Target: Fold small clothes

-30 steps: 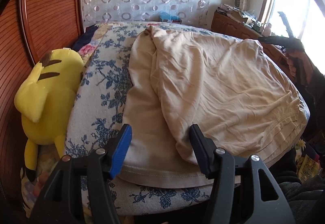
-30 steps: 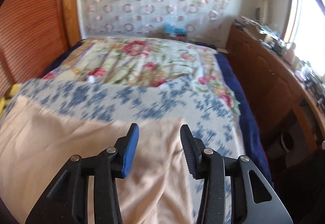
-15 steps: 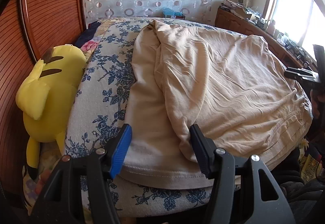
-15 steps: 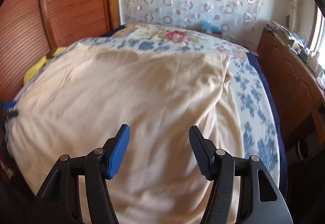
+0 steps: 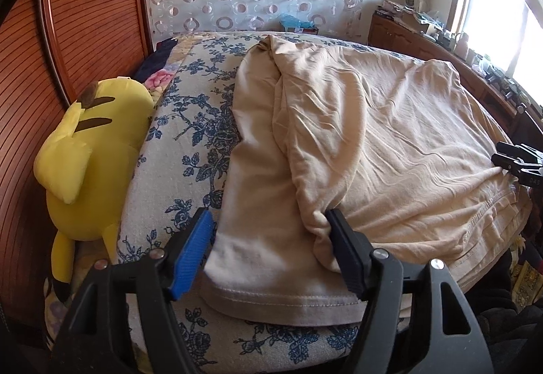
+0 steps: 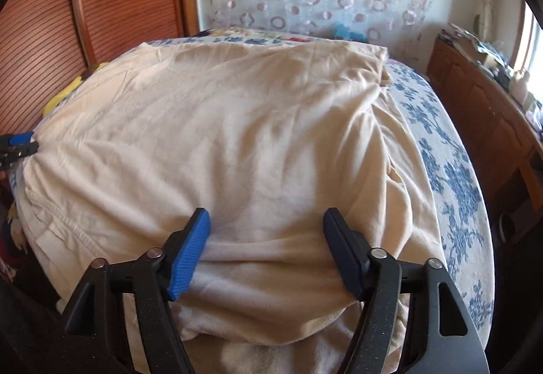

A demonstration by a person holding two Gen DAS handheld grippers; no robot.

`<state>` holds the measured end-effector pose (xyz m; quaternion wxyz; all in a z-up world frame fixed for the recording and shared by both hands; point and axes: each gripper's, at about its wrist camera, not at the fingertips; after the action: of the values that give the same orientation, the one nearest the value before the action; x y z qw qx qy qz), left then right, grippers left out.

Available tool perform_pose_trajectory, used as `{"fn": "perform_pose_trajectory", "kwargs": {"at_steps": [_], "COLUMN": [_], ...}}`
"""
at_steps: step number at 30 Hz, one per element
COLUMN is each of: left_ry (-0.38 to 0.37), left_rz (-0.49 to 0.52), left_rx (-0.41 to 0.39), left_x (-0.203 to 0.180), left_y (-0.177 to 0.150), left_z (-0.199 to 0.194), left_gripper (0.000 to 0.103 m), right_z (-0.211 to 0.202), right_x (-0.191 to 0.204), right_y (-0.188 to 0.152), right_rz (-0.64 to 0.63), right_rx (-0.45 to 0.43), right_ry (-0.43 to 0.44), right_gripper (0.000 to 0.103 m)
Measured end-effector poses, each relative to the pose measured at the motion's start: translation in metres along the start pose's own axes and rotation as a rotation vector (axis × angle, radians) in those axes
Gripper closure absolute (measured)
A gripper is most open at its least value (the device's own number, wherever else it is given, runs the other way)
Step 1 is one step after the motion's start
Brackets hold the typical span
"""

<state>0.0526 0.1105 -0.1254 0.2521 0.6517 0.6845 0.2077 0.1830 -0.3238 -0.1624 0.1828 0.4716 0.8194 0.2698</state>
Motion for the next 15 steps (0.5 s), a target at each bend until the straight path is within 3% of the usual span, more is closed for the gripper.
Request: {"fn": "perform_pose_trajectory", "kwargs": {"at_steps": [3, 5, 8, 10, 15], "left_ry": [-0.004, -0.047, -0.089, -0.126, -0.177], "left_rz": [-0.005, -0.009, 0.009, 0.028, 0.083], "left_rx": [0.003, 0.003, 0.002, 0.008, -0.058], "left_x": [-0.001, 0.0, -0.003, -0.007, -0.03], "left_y": [0.001, 0.001, 0.002, 0.005, 0.018], "left_z": [0.0, -0.001, -0.002, -0.002, -0.015], "left_gripper": [0.034, 0.035, 0.064, 0.101, 0.102], "right_z": [0.0, -0.001, -0.002, -0.004, -0.016], "right_x": [-0.001, -0.001, -0.001, -0.001, -0.006], "right_y": [-0.003, -0.005, -0.006, -0.007, -0.014], "right_rz": [0.022, 0.024, 0.026, 0.029, 0.038], "right_rx": [-0.016, -0.024, -0.028, -0.022, -0.027], "right_ry": [-0.007, -0.012, -0.016, -0.015, 0.009], "right_gripper": [0.026, 0.025, 0.025, 0.025, 0.028]}}
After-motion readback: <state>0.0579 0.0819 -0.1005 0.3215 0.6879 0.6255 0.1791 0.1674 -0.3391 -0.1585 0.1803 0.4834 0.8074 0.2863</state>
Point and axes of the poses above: each gripper's, at about its wrist camera, not at the fingertips, and z roughly the way its jaws point, x to its left, y to its top, and after that the axes turned 4 degrees about x, right-handed
